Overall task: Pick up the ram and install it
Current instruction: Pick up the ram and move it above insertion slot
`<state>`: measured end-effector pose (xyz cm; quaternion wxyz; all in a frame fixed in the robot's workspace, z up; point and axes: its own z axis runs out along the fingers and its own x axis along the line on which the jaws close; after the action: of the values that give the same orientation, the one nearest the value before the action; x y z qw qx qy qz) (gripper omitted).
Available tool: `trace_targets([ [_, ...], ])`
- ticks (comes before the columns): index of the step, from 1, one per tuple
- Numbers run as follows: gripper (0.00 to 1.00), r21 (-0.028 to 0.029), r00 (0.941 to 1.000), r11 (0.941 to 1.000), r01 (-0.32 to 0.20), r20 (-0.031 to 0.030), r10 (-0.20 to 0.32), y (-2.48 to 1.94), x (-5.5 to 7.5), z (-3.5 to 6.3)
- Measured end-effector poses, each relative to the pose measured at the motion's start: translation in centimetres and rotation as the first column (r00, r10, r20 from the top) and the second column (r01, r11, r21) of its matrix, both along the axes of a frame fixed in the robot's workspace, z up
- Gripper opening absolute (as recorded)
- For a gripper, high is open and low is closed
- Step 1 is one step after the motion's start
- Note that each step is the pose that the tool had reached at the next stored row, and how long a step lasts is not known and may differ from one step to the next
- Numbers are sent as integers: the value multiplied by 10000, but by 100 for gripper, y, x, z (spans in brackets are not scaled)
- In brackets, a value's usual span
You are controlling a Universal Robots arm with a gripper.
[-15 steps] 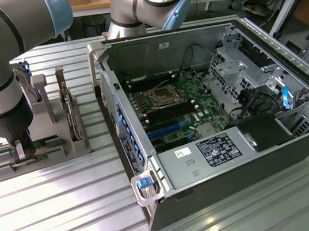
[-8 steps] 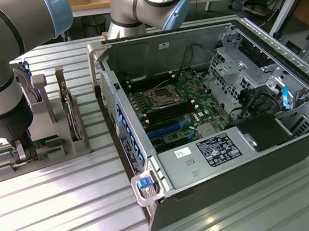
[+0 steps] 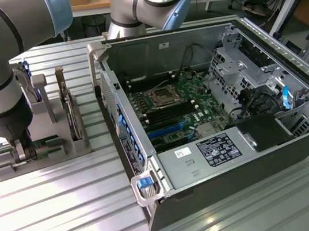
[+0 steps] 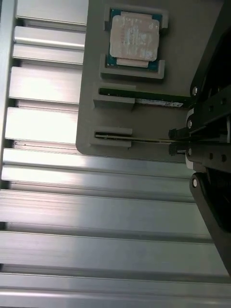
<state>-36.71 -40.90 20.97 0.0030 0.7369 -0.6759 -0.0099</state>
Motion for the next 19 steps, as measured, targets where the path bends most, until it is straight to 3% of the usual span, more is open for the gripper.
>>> trace_targets([
  [19,13,0,10000,10000,1,1,-1,0,0,140],
])
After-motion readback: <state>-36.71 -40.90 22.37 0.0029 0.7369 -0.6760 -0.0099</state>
